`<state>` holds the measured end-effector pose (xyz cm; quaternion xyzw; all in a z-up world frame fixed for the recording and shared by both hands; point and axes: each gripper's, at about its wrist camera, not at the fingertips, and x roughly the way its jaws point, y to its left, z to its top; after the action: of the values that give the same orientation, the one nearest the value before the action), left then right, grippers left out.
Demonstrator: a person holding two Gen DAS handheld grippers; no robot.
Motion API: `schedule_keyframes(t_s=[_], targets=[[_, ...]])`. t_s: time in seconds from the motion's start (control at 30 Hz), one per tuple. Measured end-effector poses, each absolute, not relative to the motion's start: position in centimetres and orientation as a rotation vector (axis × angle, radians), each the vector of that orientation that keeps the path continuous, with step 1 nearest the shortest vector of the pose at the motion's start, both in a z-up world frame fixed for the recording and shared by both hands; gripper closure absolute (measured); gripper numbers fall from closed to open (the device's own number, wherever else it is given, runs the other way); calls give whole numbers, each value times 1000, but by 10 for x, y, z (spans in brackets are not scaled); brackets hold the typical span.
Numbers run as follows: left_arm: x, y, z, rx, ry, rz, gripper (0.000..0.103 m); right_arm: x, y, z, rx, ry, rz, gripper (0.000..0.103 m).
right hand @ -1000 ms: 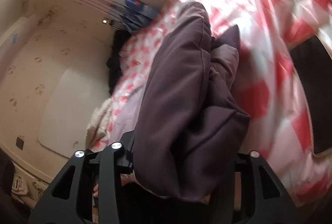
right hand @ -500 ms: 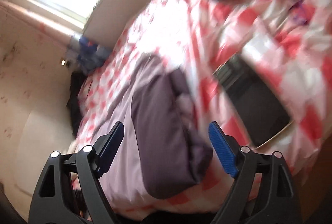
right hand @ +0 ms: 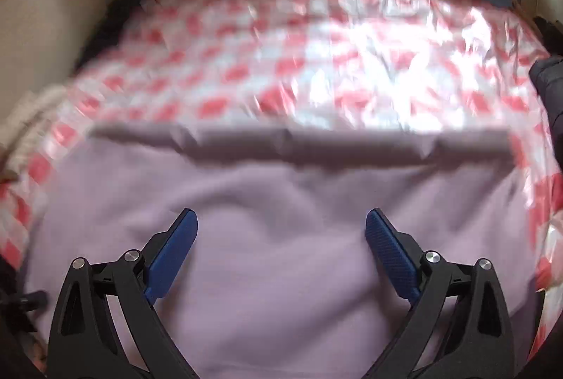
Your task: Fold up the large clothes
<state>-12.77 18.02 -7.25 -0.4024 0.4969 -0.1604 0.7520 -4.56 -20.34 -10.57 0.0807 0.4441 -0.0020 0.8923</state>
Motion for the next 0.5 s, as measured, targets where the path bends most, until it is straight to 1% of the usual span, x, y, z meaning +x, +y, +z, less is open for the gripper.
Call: schedule_keyframes(t_s=[0.03, 0.07, 0.1, 0.17, 0.23, 0.3, 0.37, 0.4, 0.43, 0.5], targets=[[-129, 180, -71, -867, 1075, -365, 10, -33, -200, -121, 158, 984, 6, 7], [-127, 179, -71, -845, 1075, -351, 10, -33, -198, -120, 146, 980, -8, 7], [-129, 178, -71, -842, 1081, -345, 10, -42, -200, -112, 174, 948, -14, 7], [-131, 181, -72, -860, 1074, -361, 11, -52, -199, -86, 246, 824, 13, 7], [-134, 189, -76, -911, 1051, -368, 11, -50, -191, -57, 188, 741, -1, 7], [-136, 195, -80, -958, 1037, -364, 11, -22, -181, -48, 136, 754, -10, 7], [-142, 199, -82, -982, 1016, -366, 11, 18, -184, -71, 136, 860, -45, 7], [-143, 200, -82, -979, 1006, -369, 11, 37, -185, -98, 135, 949, -47, 6], [-145, 199, -79, -965, 988, -371, 11, 55, -182, -122, 136, 981, -32, 6], [-147, 199, -76, -937, 975, -359, 11, 57, -184, -125, 141, 965, -41, 6]])
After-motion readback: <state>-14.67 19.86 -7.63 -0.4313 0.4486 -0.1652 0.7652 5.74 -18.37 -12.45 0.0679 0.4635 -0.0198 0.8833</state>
